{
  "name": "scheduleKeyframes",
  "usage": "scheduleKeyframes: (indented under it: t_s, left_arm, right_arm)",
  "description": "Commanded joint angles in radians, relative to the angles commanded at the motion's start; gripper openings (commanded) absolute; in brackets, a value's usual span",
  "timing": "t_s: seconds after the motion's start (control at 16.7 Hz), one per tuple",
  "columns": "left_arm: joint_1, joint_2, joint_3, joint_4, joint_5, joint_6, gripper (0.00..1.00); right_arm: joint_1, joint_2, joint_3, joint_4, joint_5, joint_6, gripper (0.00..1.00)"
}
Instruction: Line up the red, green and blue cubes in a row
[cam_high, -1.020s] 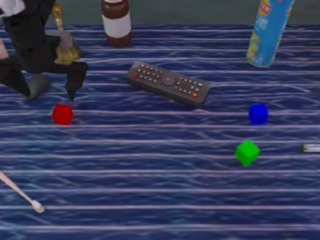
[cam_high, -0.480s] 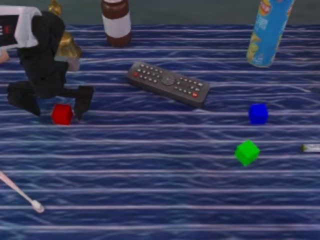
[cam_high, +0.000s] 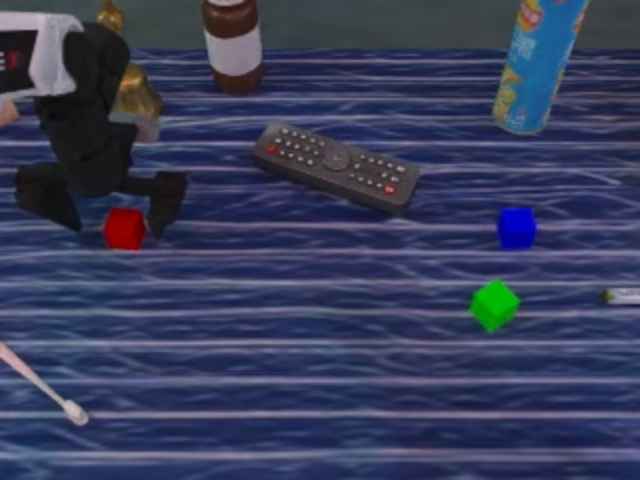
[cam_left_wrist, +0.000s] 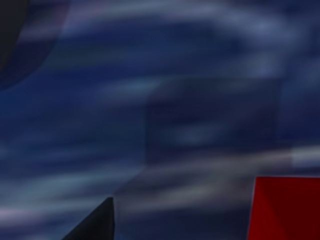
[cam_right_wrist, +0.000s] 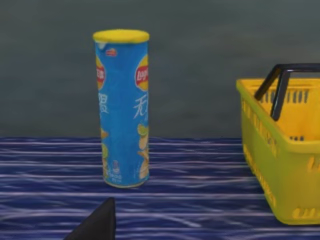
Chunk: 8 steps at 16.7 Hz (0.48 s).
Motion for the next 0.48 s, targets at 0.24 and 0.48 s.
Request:
scheduleKeyframes:
  t_s: [0.24,0.48]
  left_arm:
    - [0.000,0.000,0.000,0.000,0.000,0.000,0.40]
    - [0.000,0.000,0.000,0.000,0.000,0.000,0.10]
  right_arm:
    - [0.000,0.000,0.000,0.000,0.000,0.000,1.00]
    - [0.000,0.000,0.000,0.000,0.000,0.000,1.00]
